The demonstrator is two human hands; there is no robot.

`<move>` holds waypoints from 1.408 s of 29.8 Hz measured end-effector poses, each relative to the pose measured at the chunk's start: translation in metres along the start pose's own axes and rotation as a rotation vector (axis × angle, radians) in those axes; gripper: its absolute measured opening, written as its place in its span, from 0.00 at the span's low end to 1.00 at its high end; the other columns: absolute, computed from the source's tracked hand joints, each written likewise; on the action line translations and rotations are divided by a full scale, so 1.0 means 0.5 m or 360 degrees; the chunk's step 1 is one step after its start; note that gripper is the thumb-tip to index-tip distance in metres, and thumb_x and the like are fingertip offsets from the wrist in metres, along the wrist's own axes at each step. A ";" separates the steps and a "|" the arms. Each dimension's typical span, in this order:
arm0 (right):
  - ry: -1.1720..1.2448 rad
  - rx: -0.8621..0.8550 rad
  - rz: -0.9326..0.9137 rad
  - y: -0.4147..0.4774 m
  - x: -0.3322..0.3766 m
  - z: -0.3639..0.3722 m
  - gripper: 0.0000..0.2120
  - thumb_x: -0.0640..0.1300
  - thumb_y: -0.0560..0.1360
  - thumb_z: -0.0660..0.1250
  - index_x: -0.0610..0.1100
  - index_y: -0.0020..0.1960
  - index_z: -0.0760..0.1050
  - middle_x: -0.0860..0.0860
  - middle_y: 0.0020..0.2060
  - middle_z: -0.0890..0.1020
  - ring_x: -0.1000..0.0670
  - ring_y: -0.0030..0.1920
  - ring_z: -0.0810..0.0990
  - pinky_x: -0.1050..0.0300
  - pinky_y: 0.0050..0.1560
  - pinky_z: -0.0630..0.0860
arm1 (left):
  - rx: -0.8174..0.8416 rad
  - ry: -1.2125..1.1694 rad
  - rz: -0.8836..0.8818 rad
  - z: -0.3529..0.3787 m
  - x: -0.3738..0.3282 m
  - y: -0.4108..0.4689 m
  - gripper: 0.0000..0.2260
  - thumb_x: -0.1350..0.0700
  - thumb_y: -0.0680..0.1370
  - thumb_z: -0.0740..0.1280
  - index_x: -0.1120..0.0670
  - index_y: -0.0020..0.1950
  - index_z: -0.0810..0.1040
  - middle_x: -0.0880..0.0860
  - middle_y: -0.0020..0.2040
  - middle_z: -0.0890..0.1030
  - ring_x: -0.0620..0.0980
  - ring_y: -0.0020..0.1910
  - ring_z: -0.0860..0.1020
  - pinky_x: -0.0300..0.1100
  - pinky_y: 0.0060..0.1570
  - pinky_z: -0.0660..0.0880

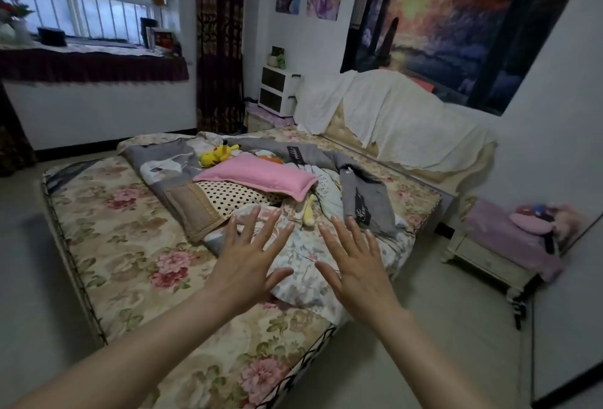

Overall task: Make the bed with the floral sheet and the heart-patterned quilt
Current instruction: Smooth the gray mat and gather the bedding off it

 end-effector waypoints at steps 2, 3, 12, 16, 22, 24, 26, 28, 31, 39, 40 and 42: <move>-0.0042 0.0023 -0.0005 0.029 -0.028 0.008 0.29 0.65 0.82 0.43 0.59 0.80 0.42 0.55 0.80 0.46 0.51 0.79 0.40 0.46 0.76 0.41 | 0.0066 -0.0022 -0.0017 0.023 0.001 0.042 0.33 0.31 0.79 0.47 0.46 0.80 0.52 0.54 0.80 0.55 0.62 0.79 0.51 0.69 0.70 0.58; -0.0082 0.0017 0.0001 0.050 -0.049 0.013 0.29 0.65 0.82 0.43 0.58 0.80 0.42 0.54 0.80 0.47 0.50 0.79 0.41 0.46 0.76 0.41 | 0.0053 0.0008 0.0007 0.039 0.001 0.074 0.33 0.31 0.79 0.47 0.46 0.80 0.53 0.54 0.80 0.56 0.62 0.78 0.52 0.68 0.70 0.57; -0.0064 0.0047 -0.0031 0.131 -0.188 0.050 0.30 0.65 0.82 0.43 0.56 0.80 0.46 0.53 0.80 0.49 0.50 0.79 0.43 0.45 0.76 0.43 | 0.0074 0.0044 0.0076 0.107 -0.043 0.223 0.33 0.32 0.80 0.45 0.47 0.80 0.57 0.55 0.80 0.56 0.63 0.78 0.53 0.65 0.71 0.49; -0.0022 0.0049 -0.0103 0.159 -0.281 0.068 0.29 0.65 0.82 0.41 0.57 0.80 0.46 0.53 0.80 0.50 0.50 0.79 0.43 0.46 0.76 0.42 | 0.0104 0.0075 0.0006 0.145 -0.086 0.288 0.32 0.32 0.80 0.45 0.47 0.80 0.55 0.55 0.79 0.57 0.63 0.78 0.53 0.65 0.71 0.49; -0.0012 0.0068 -0.0226 0.202 -0.434 0.084 0.29 0.64 0.81 0.42 0.57 0.80 0.44 0.54 0.80 0.46 0.50 0.79 0.41 0.47 0.76 0.41 | 0.0153 0.0109 -0.0150 0.202 -0.169 0.379 0.32 0.32 0.80 0.45 0.47 0.80 0.55 0.55 0.79 0.58 0.63 0.78 0.54 0.65 0.71 0.49; -0.0011 0.0066 -0.0244 0.223 -0.473 0.086 0.29 0.64 0.81 0.42 0.57 0.80 0.43 0.55 0.79 0.44 0.52 0.78 0.38 0.48 0.76 0.37 | 0.0179 0.0104 -0.0209 0.209 -0.181 0.402 0.33 0.31 0.80 0.43 0.47 0.80 0.55 0.55 0.79 0.57 0.63 0.78 0.53 0.65 0.71 0.48; -0.0003 0.0058 -0.0264 0.240 -0.526 0.095 0.29 0.64 0.81 0.42 0.57 0.80 0.43 0.56 0.79 0.44 0.53 0.78 0.38 0.50 0.76 0.36 | 0.0167 0.0109 -0.0273 0.226 -0.208 0.432 0.33 0.31 0.79 0.43 0.46 0.80 0.53 0.55 0.80 0.54 0.62 0.78 0.51 0.66 0.73 0.50; 0.0006 0.0064 -0.0270 0.258 -0.564 0.105 0.29 0.64 0.81 0.43 0.58 0.79 0.41 0.56 0.79 0.44 0.53 0.78 0.38 0.51 0.76 0.35 | 0.0200 0.0089 -0.0328 0.240 -0.227 0.452 0.33 0.31 0.79 0.44 0.46 0.80 0.52 0.55 0.80 0.54 0.62 0.78 0.51 0.67 0.73 0.52; 0.0054 0.0102 -0.0310 0.285 -0.606 0.130 0.29 0.64 0.81 0.41 0.61 0.77 0.35 0.58 0.78 0.39 0.54 0.77 0.34 0.52 0.75 0.32 | 0.0225 0.0109 -0.0380 0.267 -0.241 0.482 0.33 0.31 0.79 0.42 0.46 0.80 0.50 0.55 0.80 0.53 0.62 0.79 0.50 0.67 0.73 0.52; 0.0110 0.0125 -0.0350 0.408 -0.711 0.192 0.28 0.65 0.81 0.39 0.62 0.77 0.34 0.55 0.79 0.42 0.53 0.78 0.35 0.50 0.76 0.36 | 0.0295 0.0196 -0.0461 0.343 -0.202 0.601 0.35 0.29 0.78 0.43 0.46 0.81 0.49 0.54 0.81 0.51 0.61 0.79 0.48 0.68 0.73 0.51; 0.0116 0.0126 -0.0356 0.428 -0.731 0.202 0.28 0.65 0.81 0.40 0.62 0.77 0.33 0.55 0.79 0.42 0.53 0.78 0.35 0.50 0.76 0.36 | 0.0294 0.0204 -0.0468 0.357 -0.194 0.626 0.35 0.29 0.78 0.43 0.46 0.81 0.49 0.54 0.81 0.50 0.61 0.79 0.49 0.68 0.72 0.51; 0.0126 0.0109 -0.0380 0.444 -0.743 0.212 0.28 0.65 0.81 0.40 0.61 0.78 0.36 0.55 0.80 0.44 0.53 0.78 0.37 0.48 0.77 0.38 | 0.0285 0.0207 -0.0486 0.365 -0.180 0.638 0.35 0.29 0.78 0.42 0.45 0.81 0.50 0.53 0.80 0.49 0.61 0.79 0.48 0.69 0.72 0.51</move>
Point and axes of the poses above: each hand's wrist, its own y-axis towards the middle knuckle, its own z-axis out of the palm, x = y × z, the point moved 4 cm from there along y, towards the middle knuckle
